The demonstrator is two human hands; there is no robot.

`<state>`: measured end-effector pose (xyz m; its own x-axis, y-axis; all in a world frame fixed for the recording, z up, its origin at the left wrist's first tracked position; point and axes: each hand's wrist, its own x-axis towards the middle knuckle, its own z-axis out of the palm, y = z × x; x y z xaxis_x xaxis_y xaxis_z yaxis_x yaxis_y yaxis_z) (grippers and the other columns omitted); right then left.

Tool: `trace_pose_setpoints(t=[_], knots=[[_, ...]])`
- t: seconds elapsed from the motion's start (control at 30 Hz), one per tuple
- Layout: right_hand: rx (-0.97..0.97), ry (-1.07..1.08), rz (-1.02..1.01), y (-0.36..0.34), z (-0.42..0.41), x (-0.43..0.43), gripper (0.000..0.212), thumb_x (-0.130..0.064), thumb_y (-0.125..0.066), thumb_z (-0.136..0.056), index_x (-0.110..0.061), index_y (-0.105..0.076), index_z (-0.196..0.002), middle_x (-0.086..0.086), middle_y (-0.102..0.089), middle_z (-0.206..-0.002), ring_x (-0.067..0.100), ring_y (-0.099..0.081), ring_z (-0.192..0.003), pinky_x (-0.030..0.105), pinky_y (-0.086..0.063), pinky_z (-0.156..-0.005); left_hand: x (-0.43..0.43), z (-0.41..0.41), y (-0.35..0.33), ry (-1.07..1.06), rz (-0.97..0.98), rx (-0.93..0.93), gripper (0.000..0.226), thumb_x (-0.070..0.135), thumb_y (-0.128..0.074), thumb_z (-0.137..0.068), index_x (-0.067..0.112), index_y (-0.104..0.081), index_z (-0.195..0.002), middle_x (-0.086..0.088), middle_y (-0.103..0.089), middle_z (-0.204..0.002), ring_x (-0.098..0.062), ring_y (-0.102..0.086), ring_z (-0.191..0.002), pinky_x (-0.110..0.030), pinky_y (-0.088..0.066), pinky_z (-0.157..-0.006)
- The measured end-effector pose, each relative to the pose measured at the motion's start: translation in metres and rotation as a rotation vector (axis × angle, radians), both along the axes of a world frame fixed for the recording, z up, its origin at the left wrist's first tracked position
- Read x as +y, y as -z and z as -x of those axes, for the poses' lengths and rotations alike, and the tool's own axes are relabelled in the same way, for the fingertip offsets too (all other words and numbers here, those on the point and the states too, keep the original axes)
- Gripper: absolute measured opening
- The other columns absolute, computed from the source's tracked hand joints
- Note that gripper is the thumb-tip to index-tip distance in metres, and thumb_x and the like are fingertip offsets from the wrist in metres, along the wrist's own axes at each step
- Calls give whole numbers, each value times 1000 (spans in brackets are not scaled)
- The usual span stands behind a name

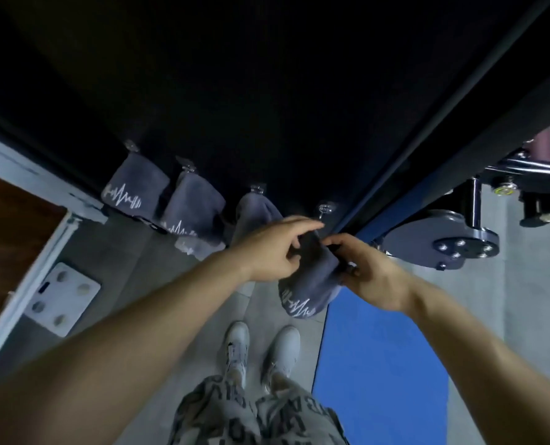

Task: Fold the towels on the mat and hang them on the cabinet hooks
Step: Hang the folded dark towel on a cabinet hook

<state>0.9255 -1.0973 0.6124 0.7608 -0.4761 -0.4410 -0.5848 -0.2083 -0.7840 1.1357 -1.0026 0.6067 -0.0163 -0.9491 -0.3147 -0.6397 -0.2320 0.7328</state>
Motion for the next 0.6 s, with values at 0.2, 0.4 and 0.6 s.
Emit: trace_pose_setpoints(t=[0.2, 0.4, 0.6], knots=[[-65, 76, -111, 0, -28, -24, 48, 19, -43, -85, -14, -60, -115, -3, -68, -102, -8, -59, -79, 12, -44, -73, -37, -15, 12, -43, -250, 362, 58, 0, -57, -93, 24, -46, -145, 5, -62, -75, -2, -66, -66, -20, -52, -65], [-170, 311, -189, 23, -33, -34, 36, 10, -56, -80, -17, -66, -101, -2, -72, -89, 11, -65, -84, 31, -52, -79, -59, -29, 26, -46, -288, 222, 14, 25, -58, -97, 33, -60, -85, 14, -59, -73, -7, -57, -70, -28, -44, -64], [-211, 538, -105, 41, -38, -34, 31, 12, -59, -82, -18, -65, -90, 2, -69, -82, 17, -62, -78, 50, -54, -76, -65, -10, 39, -332, -181, 179, 16, 22, -60, -93, 15, -65, -80, 2, -67, -69, -20, -67, -75, -35, -54, -72]])
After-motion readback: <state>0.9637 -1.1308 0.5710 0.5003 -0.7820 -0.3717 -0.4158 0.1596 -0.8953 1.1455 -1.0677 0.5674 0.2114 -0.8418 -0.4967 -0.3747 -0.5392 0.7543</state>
